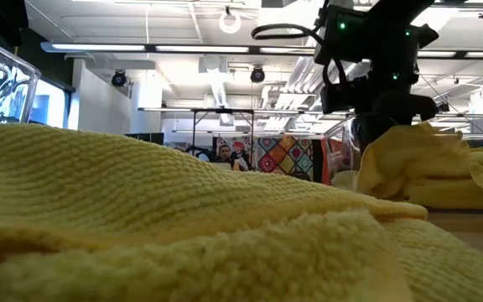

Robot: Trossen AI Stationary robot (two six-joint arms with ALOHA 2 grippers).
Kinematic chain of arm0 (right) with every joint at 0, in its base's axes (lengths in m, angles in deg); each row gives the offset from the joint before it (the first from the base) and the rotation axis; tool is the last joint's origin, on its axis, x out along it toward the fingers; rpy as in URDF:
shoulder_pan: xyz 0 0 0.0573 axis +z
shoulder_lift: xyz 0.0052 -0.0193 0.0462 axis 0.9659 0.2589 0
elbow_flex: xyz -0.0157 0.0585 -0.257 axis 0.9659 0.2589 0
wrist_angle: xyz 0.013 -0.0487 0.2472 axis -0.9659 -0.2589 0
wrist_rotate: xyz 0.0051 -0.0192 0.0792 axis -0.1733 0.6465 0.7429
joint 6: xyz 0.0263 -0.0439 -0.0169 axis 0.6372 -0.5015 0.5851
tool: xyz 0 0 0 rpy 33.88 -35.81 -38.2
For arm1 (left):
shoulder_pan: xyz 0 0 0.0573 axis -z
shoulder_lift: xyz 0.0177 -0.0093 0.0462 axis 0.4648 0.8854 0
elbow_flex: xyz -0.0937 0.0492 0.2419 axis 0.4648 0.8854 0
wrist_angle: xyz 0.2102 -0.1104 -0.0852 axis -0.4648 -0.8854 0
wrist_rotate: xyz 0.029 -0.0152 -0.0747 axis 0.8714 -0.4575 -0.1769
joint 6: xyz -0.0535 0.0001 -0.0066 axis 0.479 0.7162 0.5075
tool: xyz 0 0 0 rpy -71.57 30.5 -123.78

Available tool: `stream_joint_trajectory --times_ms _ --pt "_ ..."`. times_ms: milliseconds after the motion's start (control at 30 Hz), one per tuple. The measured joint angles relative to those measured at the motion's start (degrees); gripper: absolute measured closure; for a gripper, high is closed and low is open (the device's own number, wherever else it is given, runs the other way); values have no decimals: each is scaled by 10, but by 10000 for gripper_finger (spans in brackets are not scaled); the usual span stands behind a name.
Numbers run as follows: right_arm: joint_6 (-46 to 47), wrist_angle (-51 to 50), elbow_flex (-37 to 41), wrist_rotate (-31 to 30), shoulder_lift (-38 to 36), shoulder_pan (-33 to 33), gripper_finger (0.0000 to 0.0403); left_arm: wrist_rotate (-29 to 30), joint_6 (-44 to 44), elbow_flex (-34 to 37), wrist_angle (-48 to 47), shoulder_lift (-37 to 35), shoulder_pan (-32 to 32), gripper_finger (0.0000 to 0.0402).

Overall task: Sort microfiber towel by color & place in baskets
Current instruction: Put the yellow microfiber cloth into the right transparent bin

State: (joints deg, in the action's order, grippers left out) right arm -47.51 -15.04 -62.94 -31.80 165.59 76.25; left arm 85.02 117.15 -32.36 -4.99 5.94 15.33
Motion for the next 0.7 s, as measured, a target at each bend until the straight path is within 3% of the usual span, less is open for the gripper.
stream_joint_trajectory --times_ms 533,700 --pt "113 -128 0 -1 -166 3 237 0 0 0 1 0 0 232" --pt "94 -79 0 -19 -171 14 237 0 0 0 1 0 0 232"
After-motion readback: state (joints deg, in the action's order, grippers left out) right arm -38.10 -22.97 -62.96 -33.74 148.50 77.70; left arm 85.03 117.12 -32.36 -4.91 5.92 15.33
